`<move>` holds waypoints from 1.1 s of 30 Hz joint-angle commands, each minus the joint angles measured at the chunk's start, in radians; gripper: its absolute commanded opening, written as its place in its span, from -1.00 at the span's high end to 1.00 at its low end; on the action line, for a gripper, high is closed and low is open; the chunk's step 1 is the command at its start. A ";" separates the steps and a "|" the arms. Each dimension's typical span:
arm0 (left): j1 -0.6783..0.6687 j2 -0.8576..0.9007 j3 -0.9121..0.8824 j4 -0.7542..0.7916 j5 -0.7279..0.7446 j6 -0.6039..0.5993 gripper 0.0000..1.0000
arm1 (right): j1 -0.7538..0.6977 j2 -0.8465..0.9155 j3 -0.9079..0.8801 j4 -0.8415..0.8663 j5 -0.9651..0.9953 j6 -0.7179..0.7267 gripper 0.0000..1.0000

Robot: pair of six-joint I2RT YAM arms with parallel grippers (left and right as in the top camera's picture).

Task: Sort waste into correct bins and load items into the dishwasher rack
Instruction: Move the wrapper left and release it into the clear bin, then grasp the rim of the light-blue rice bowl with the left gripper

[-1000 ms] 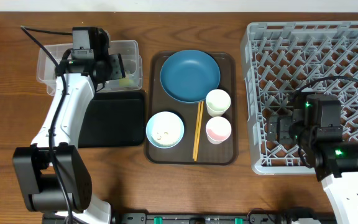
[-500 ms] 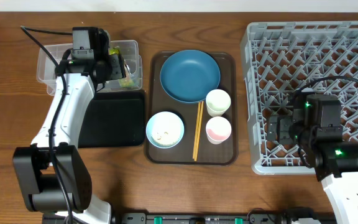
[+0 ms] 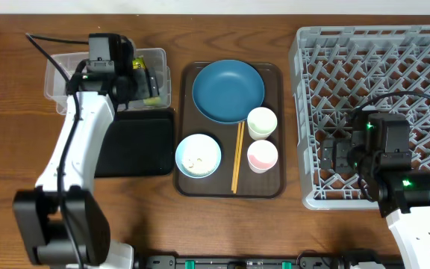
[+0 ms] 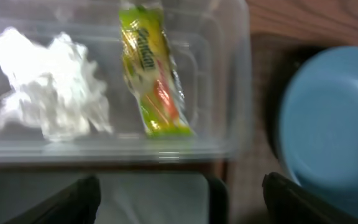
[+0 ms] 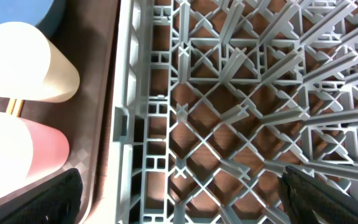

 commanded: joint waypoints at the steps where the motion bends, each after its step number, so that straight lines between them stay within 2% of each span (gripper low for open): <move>1: -0.065 -0.072 -0.006 -0.074 0.014 -0.105 -0.74 | 0.005 -0.003 0.023 0.000 -0.003 0.010 -0.98; 8: -0.270 -0.053 -0.007 -0.214 0.013 -0.190 -0.83 | 0.005 -0.003 0.023 -0.001 -0.003 0.010 -0.98; 14: -0.431 0.007 -0.007 -0.217 -0.029 -0.264 -0.85 | 0.005 -0.003 0.023 -0.001 -0.003 0.010 -0.98; 22: -0.556 0.162 -0.007 -0.199 -0.062 -0.346 -0.81 | 0.005 -0.003 0.023 -0.001 -0.003 0.010 -0.99; 26: -0.585 0.235 -0.007 -0.187 -0.062 -0.346 -0.64 | 0.005 -0.003 0.023 -0.001 -0.003 0.010 -0.98; 29: -0.595 0.269 -0.007 -0.175 -0.062 -0.346 -0.40 | 0.005 -0.003 0.023 -0.001 -0.003 0.010 -0.98; 33: -0.602 0.303 -0.007 -0.172 -0.062 -0.350 -0.32 | 0.005 -0.003 0.023 -0.001 -0.003 0.010 -0.99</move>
